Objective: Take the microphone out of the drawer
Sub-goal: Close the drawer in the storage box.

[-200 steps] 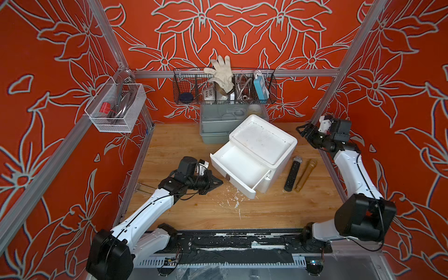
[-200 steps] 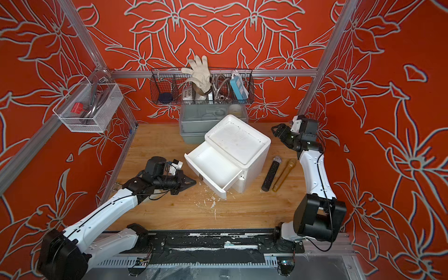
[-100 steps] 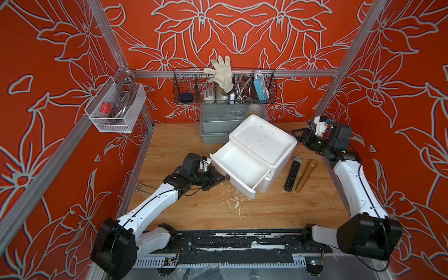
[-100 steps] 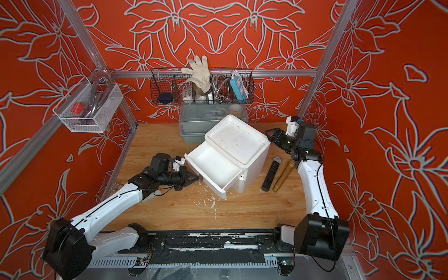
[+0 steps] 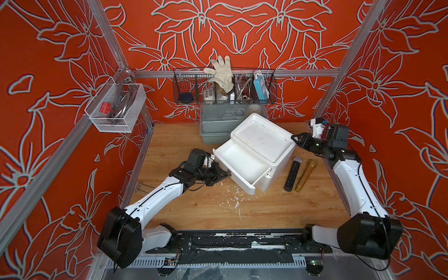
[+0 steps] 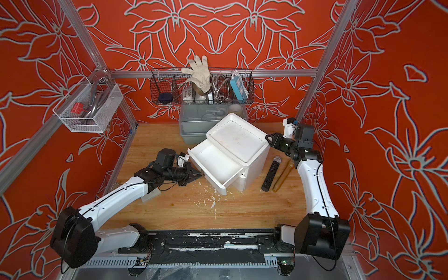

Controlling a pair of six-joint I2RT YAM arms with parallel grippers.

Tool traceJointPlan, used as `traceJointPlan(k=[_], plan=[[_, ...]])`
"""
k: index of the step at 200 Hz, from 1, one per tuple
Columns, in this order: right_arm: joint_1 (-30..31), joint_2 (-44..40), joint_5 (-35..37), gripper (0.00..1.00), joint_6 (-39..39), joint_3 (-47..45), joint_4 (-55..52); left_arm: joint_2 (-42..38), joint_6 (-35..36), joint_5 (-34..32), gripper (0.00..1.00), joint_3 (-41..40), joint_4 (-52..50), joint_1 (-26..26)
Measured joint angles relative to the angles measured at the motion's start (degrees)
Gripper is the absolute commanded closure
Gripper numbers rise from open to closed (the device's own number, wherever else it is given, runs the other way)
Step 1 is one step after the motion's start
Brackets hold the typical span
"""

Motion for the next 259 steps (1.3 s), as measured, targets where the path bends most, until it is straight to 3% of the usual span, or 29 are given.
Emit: traceJointPlan(k=[101, 210, 243, 259], plan=[[4.8, 3.6, 7.4, 0.83, -5.0, 5.8, -1.9, -0.8, -1.5, -2.3, 1.00, 1.0, 0.6, -2.4], [5.3, 4.6, 12.1, 0.84, -5.2, 5.9, 0.6, 11.2, -4.0, -3.4, 1.00, 7.6, -0.6, -3.3], [5.3, 4.7, 12.7, 0.78, -5.3, 6.1, 0.2, 14.9, -8.0, -7.1, 1.00, 9.9, -0.3, -4.6], [5.3, 4.7, 12.7, 0.68, -5.8, 6.3, -0.3, 15.2, -8.6, -8.0, 1.00, 10.2, -0.3, -5.2]])
